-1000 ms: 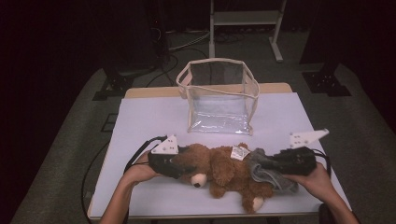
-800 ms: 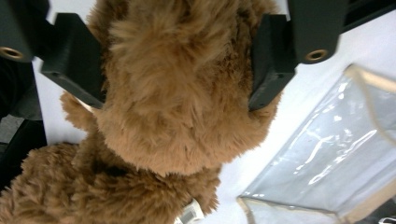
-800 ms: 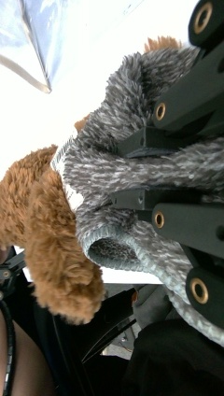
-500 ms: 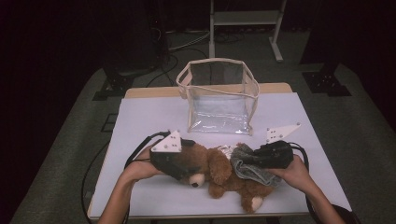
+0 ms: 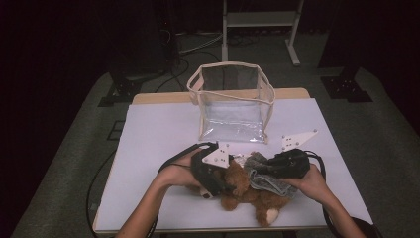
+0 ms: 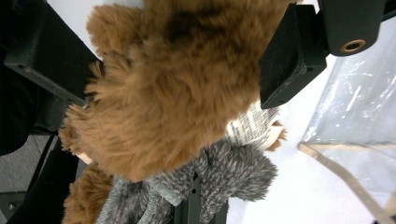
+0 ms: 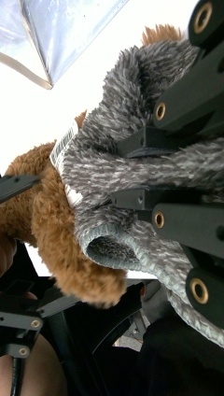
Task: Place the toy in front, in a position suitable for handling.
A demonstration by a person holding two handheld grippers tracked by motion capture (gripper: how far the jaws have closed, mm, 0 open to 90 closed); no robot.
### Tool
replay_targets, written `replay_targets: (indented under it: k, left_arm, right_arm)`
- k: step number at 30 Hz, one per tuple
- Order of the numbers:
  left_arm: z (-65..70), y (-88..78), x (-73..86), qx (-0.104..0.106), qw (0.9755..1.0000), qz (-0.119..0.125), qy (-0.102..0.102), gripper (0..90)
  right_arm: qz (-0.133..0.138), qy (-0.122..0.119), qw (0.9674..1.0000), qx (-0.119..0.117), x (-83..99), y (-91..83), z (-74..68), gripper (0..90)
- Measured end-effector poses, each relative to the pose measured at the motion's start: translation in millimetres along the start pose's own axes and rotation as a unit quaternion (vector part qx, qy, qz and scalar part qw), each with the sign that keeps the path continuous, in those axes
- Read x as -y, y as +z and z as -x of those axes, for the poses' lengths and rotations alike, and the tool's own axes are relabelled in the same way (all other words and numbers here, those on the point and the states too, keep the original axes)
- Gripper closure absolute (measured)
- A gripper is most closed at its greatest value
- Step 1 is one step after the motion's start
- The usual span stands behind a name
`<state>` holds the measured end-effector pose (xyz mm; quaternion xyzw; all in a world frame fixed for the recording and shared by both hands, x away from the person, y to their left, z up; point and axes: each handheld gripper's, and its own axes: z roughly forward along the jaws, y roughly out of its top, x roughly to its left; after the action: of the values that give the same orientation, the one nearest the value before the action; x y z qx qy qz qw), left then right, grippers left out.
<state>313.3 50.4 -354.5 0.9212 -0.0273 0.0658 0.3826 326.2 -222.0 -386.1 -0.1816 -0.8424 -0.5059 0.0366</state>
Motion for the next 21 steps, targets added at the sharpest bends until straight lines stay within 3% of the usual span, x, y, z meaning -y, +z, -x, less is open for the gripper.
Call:
replay_targets:
  k: [2, 6, 10, 12, 16, 21]
  left_arm:
    - [0.2, 4.1, -2.4, 0.006, 0.9999, -0.009, 0.008, 16.3]
    - [-0.9, 6.5, -3.2, -0.004, 0.9998, -0.018, 0.004, 38.9]
    - [-9.5, 1.0, -4.4, -0.023, 0.9991, 0.0, -0.034, 57.0]
    - [-19.1, -1.6, -3.6, -0.029, 0.997, 0.022, -0.068, 60.6]
    - [-33.0, -2.8, -8.0, -0.039, 0.9946, 0.029, -0.092, 63.1]
    - [-48.5, -4.1, -25.2, -0.055, 0.9929, 0.045, -0.096, 63.8]
  right_arm:
    - [-0.001, -0.001, 1.0, 0.001, -0.3, 0.1, -1.1, 77.3]
    - [0.001, -0.001, 1.0, 0.006, 0.6, -0.6, -1.2, 77.3]
    - [0.009, 0.007, 0.9999, 0.006, 0.8, -5.5, 3.6, 77.3]
    - [0.011, 0.013, 0.9998, 0.007, -0.3, -9.5, 7.9, 77.2]
    - [0.01, 0.016, 0.9997, 0.015, -7.8, -19.1, 17.6, 77.3]
    - [0.015, 0.019, 0.9989, 0.04, -25.3, -40.5, 35.4, 77.3]
